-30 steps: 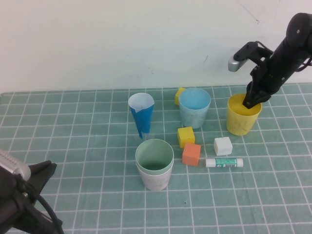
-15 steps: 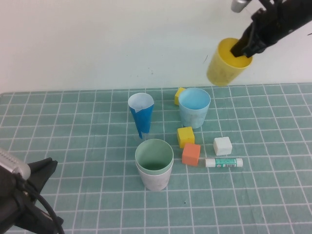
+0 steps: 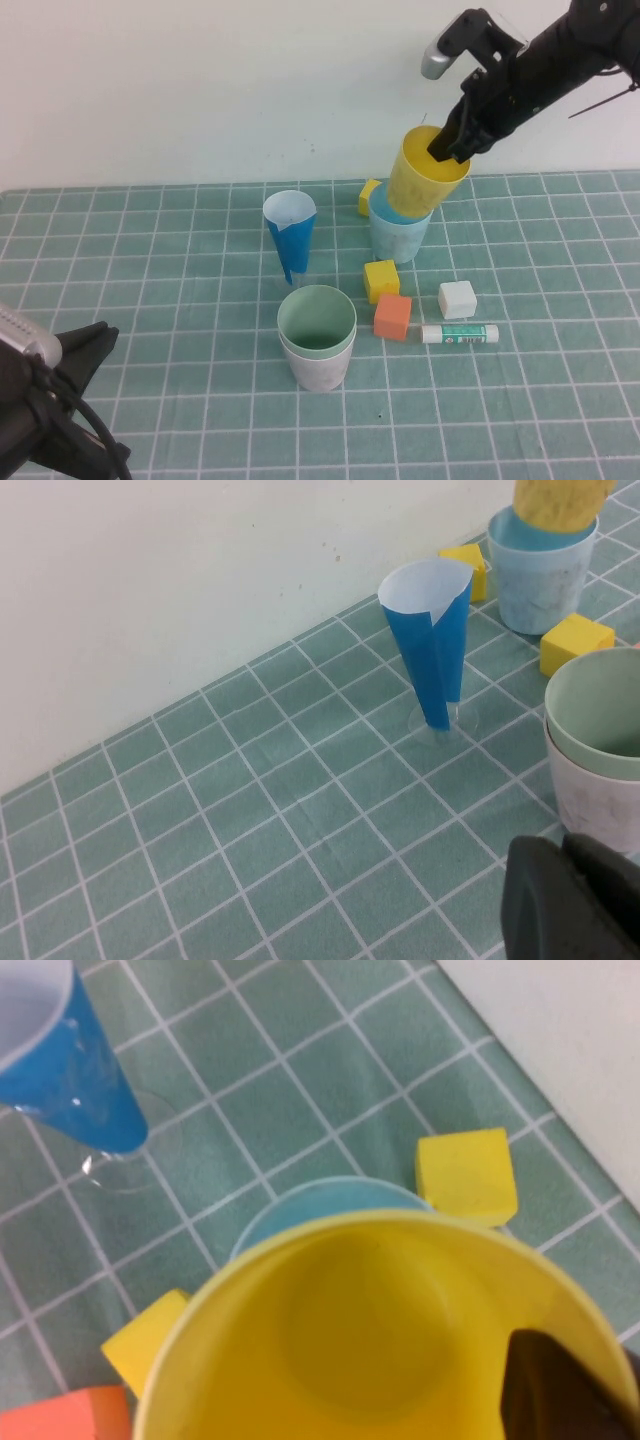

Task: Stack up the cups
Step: Place the yellow cup on the blue cup

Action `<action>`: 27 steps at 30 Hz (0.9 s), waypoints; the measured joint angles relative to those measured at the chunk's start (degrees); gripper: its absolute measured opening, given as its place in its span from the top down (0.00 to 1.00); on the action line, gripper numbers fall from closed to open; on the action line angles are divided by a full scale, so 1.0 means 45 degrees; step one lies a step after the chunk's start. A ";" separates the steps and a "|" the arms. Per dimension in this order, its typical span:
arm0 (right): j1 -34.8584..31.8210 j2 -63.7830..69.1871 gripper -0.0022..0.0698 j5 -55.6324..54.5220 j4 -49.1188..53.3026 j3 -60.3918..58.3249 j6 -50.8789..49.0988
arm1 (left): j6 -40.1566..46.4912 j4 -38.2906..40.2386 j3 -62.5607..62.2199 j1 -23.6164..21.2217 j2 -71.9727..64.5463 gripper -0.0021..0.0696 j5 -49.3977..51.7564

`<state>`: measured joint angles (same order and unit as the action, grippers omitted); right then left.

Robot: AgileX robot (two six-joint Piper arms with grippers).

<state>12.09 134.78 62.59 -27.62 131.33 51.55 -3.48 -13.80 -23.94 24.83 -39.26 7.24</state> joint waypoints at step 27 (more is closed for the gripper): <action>0.0410 0.0609 0.35 -0.1097 -0.0830 0.0000 -0.0032 | -0.0029 0.0000 0.0000 0.0000 0.0000 0.97 -0.0161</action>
<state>13.93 137.52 57.66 -31.36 131.33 51.40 -3.61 -13.80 -23.94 24.83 -39.26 6.52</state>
